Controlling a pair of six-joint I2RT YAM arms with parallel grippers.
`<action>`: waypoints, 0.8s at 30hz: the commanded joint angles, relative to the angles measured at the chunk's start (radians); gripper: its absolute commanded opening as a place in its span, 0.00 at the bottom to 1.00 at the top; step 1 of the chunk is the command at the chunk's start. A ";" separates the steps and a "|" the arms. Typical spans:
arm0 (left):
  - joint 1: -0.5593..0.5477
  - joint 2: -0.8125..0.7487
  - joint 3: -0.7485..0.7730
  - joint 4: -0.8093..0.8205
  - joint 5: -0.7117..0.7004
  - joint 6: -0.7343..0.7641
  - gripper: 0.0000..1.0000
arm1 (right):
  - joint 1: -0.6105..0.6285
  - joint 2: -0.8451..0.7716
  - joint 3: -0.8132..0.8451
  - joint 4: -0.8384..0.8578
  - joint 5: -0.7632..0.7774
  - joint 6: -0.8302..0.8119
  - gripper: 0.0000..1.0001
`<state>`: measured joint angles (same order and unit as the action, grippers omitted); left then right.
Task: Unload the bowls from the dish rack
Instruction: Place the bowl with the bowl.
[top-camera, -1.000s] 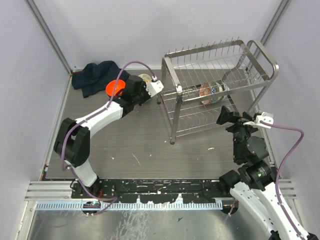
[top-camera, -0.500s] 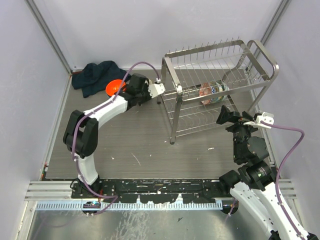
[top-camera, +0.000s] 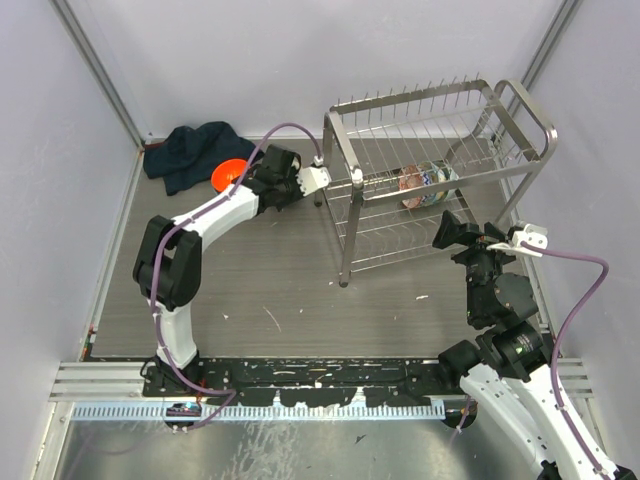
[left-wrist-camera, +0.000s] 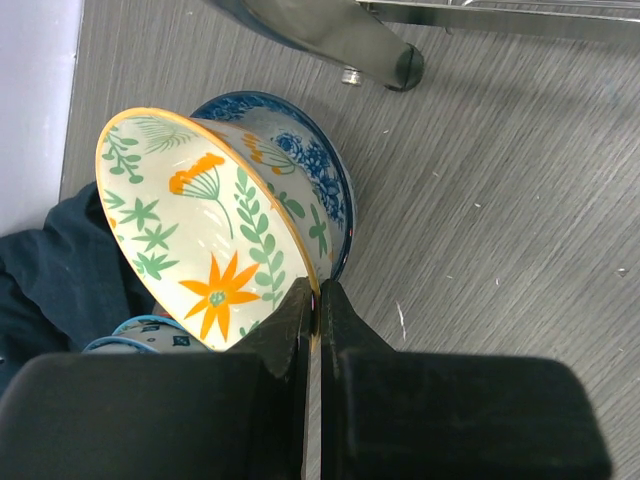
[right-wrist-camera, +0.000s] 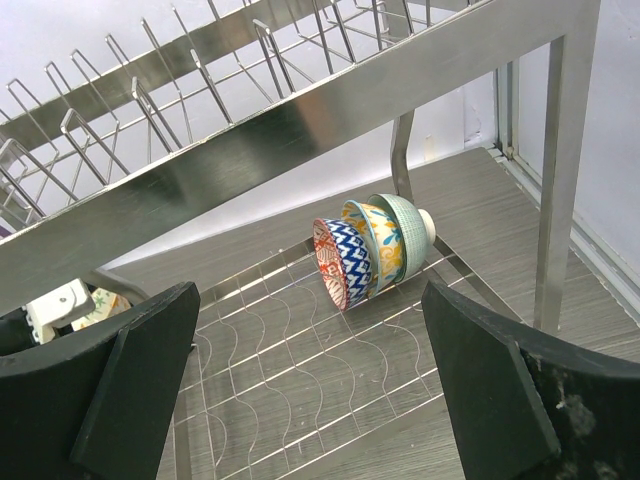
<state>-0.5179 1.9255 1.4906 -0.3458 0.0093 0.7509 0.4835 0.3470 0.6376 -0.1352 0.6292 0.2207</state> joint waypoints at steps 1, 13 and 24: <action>0.009 -0.012 0.012 0.071 -0.037 0.002 0.00 | 0.006 0.003 0.015 0.052 -0.009 0.009 1.00; 0.010 0.037 0.047 0.049 -0.068 0.016 0.00 | 0.006 0.000 0.014 0.051 -0.009 0.010 1.00; 0.008 0.063 0.074 0.043 -0.077 0.005 0.00 | 0.006 0.001 0.012 0.052 -0.008 0.011 1.00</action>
<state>-0.5121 1.9728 1.5028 -0.3462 -0.0357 0.7609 0.4835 0.3470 0.6376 -0.1352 0.6266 0.2211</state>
